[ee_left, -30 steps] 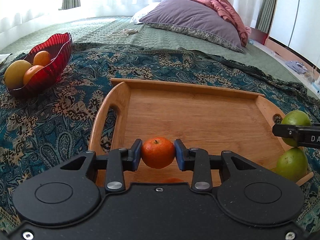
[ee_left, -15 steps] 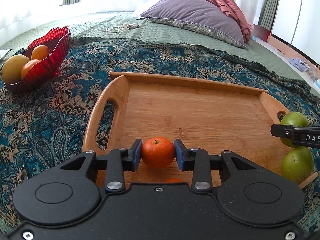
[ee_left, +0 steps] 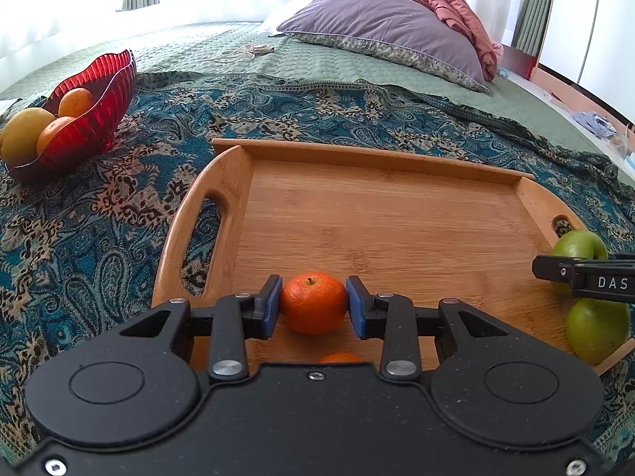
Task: Organize fruits
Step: 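Carry the tangerine onto the tray with the left tool while the right tool carries the apple, then open the left tool beside the first tangerine while the right tool releases beside the first apple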
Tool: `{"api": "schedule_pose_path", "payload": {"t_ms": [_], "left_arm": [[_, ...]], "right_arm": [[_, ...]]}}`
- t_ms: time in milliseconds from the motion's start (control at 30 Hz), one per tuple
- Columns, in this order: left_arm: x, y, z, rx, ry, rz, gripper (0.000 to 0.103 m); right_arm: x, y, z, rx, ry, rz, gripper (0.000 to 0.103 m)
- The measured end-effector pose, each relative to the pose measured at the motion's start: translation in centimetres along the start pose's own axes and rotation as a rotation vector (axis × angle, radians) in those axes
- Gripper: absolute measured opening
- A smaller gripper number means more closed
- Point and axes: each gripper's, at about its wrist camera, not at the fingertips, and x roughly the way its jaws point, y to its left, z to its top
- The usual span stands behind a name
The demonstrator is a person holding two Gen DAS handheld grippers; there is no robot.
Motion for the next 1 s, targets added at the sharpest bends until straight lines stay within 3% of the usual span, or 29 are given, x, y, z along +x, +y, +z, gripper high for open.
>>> {"api": "schedule_pose_path", "payload": {"t_ms": [333,467,767,833,1000], "left_arm": [[-0.1,0.2,-0.1,-0.012,-0.006,-0.001,0.033],[-0.2,0.3,-0.1,-0.020,-0.006,-0.001,0.035],[-2.5,1.3,-0.7,-0.024,-0.054,-0.010,0.063],[-3.4,1.5,-1.0,-0.030,-0.074,-0.026,0.073],[-6.0,2.3,-1.8,-0.054,-0.132,-0.072,0.085]], "right_arm": [[0.3,0.4,-0.4,-0.040,-0.001,0.004,0.061],[0.3,0.4,-0.4,-0.039,-0.003,0.004,0.071],[-1.3,0.0,-1.0,-0.021,-0.073,0.008,0.080],[-1.9,0.0,-1.3,-0.025,-0.100,-0.001,0.082],[-3.7,0.0,-2.0,-0.032,-0.170,-0.020,0.086]]}}
